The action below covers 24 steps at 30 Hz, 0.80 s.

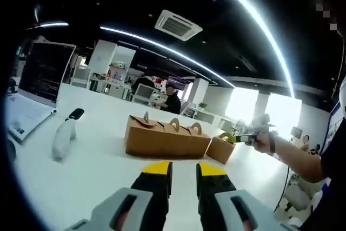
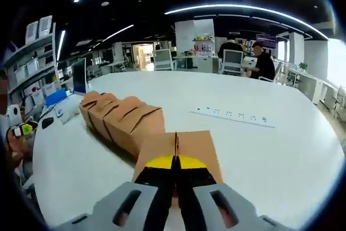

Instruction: Pick up one paper box from the group, open the paper box, and remove the item inside

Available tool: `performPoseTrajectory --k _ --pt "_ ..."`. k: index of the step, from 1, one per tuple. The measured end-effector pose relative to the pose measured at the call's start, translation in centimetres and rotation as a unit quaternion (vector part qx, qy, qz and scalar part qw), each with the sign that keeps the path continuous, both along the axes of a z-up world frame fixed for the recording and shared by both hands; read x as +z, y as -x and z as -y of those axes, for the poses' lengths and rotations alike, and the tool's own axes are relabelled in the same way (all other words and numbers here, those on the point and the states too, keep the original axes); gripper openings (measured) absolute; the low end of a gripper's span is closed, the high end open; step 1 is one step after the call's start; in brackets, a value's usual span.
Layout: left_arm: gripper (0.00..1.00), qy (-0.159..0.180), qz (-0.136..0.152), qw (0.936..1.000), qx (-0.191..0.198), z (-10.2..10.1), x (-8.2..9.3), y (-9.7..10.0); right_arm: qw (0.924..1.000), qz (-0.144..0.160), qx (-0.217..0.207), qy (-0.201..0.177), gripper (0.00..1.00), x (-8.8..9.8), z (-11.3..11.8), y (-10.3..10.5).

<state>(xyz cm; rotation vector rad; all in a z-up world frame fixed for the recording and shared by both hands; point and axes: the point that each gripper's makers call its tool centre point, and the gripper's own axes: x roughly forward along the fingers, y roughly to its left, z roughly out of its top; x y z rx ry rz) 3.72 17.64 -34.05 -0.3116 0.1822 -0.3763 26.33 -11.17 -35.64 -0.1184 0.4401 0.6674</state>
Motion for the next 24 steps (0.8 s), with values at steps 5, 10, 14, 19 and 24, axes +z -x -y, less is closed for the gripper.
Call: performPoseTrajectory --k 5,10,14,19,24 --pt "0.20 -0.001 0.001 1.0000 -0.003 0.1 0.1 0.2 0.9997 0.018 0.014 -0.013 0.02 1.2 -0.7 0.6" --pt "0.20 -0.002 0.004 1.0000 -0.006 0.1 0.3 0.2 0.9994 0.014 0.022 -0.023 0.02 1.3 -1.1 0.9" --pt "0.20 -0.007 0.007 0.9999 -0.013 0.4 0.5 0.3 0.9994 0.004 0.031 -0.014 0.02 0.8 -1.2 1.3" --pt "0.20 -0.009 0.010 0.9997 -0.020 0.5 0.7 0.4 0.9977 0.007 0.067 -0.005 0.02 1.2 -1.4 2.7" --pt "0.20 -0.010 0.006 0.9997 -0.020 0.6 0.3 0.4 0.9891 0.021 0.145 -0.007 0.02 2.2 -3.1 5.2"
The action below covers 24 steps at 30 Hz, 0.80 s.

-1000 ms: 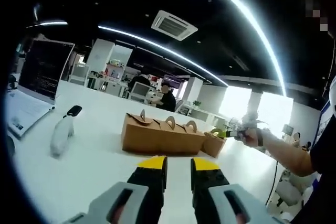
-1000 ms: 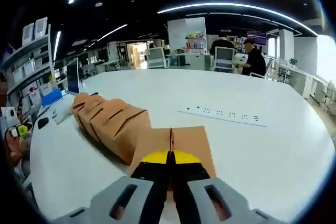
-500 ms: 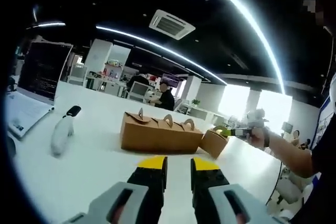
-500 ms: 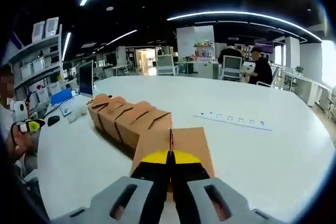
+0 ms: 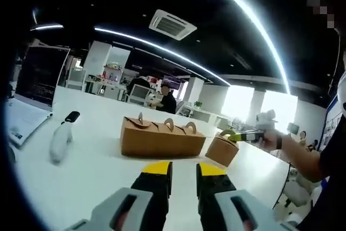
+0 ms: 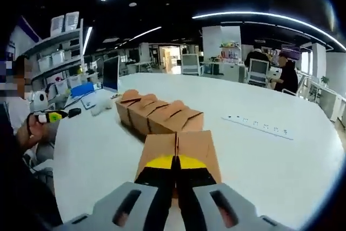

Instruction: Pick up one paper box from the group, open the paper box, and remove the item inside

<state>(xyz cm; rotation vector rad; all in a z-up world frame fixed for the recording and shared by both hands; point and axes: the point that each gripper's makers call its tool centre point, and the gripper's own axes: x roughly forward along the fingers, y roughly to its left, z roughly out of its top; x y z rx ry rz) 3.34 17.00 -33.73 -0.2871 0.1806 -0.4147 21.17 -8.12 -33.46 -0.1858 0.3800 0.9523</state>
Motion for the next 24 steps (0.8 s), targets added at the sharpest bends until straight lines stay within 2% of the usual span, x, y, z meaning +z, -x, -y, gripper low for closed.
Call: performPoseTrajectory --k 3,5,8,13,15,19,24 --pt "0.20 0.000 -0.005 1.0000 -0.002 0.3 -0.4 0.0 0.9990 0.002 0.045 0.006 0.02 0.1 -1.4 1.7" --pt "0.20 -0.001 -0.007 1.0000 -0.006 0.6 -0.4 0.0 0.9959 0.001 0.090 0.012 0.02 0.1 -2.8 3.3" --pt "0.20 -0.003 -0.006 0.9999 -0.012 1.0 -0.3 0.0 0.9898 0.004 0.141 0.022 0.02 0.1 -4.4 5.2" --pt "0.20 -0.012 -0.001 0.9997 -0.023 1.6 0.3 0.1 0.9794 0.008 0.200 0.029 0.02 0.1 -6.2 7.4" --pt "0.20 -0.023 0.004 0.9992 -0.031 2.0 0.6 0.2 0.9713 0.010 0.235 0.037 0.02 0.0 -7.1 8.5" --pt "0.20 -0.035 0.009 0.9983 -0.046 2.5 0.9 0.2 0.9621 0.005 0.269 0.042 0.02 -0.3 -8.2 9.8" --pt "0.20 -0.053 0.007 0.9967 -0.062 2.7 0.7 0.1 0.9457 -0.003 0.322 0.047 0.02 -0.8 -9.0 11.6"
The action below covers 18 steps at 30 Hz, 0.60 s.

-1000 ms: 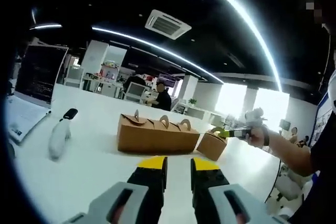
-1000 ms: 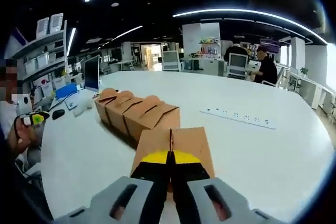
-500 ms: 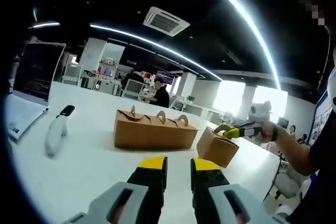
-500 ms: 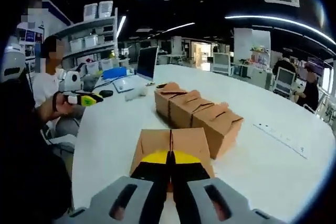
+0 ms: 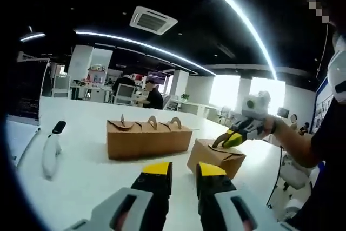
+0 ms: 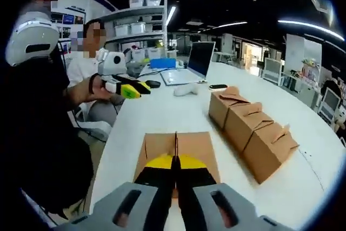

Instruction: Pick up one paper box from the group, open the paper box, and remove the item inside

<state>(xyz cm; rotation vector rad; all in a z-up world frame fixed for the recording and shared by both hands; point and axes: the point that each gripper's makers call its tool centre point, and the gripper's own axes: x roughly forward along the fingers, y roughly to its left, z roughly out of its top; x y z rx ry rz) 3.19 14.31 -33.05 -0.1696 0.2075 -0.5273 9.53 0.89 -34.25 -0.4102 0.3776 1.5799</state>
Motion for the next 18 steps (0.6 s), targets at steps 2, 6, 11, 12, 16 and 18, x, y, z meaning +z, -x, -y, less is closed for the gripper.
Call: performPoseTrajectory --k 2,6,11,12,16,18 --pt "0.20 -0.002 -0.001 1.0000 0.000 -0.2 0.0 -0.1 0.9998 -0.003 0.021 0.004 0.02 -0.4 -0.3 0.6" --pt "0.20 0.001 -0.006 1.0000 0.000 -0.3 -0.3 -0.2 0.9984 -0.002 0.051 0.021 0.02 -1.2 -1.2 1.3" --pt "0.20 0.005 -0.010 0.9999 -0.002 -0.2 -0.6 -0.3 0.9979 -0.003 0.061 0.022 0.02 -1.0 -2.0 1.7" --pt "0.20 0.006 -0.010 0.9999 -0.001 -0.2 -0.6 -0.3 0.9978 -0.002 0.062 0.022 0.02 -0.9 -2.0 1.8" --pt "0.20 0.012 -0.007 0.9999 0.000 -0.1 -0.5 -0.1 0.9979 -0.002 0.062 0.016 0.02 -0.5 -2.4 2.0" --pt "0.20 0.011 -0.009 0.9999 -0.002 -0.1 -0.6 0.0 0.9979 -0.001 0.063 0.016 0.02 -0.5 -2.5 2.2"
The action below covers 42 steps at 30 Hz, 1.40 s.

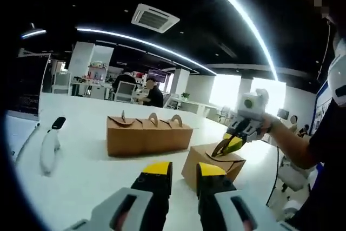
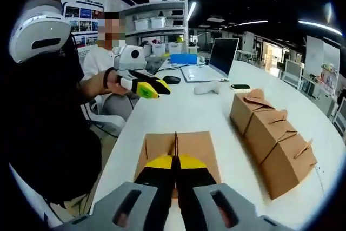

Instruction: Pick up one paper box from the group, open the paper box, and remove the item inside

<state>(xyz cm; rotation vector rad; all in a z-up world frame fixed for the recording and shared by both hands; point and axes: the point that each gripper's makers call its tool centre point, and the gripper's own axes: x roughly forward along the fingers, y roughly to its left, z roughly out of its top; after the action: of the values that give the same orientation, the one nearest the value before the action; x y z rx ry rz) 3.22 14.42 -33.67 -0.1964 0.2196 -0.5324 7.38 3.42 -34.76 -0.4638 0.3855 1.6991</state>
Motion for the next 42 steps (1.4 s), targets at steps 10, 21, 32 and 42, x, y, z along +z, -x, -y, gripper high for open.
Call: performPoseTrajectory --k 10,21,32,42 --pt "0.20 0.002 -0.001 1.0000 0.001 -0.1 -0.2 0.3 0.9999 -0.009 0.011 0.006 0.02 -0.8 -0.1 0.8" --pt "0.20 0.005 -0.002 0.9999 0.012 -0.7 -0.5 0.2 0.9996 -0.020 0.018 0.005 0.02 -1.1 0.0 0.6" --pt "0.20 0.007 -0.009 0.9999 0.011 -0.3 -1.0 0.3 0.9996 -0.022 0.015 0.008 0.02 -2.0 -0.2 0.8" --pt "0.20 0.008 -0.012 0.9998 0.012 -0.3 -1.3 0.3 0.9997 -0.022 0.013 0.003 0.03 -2.0 -0.2 0.5"
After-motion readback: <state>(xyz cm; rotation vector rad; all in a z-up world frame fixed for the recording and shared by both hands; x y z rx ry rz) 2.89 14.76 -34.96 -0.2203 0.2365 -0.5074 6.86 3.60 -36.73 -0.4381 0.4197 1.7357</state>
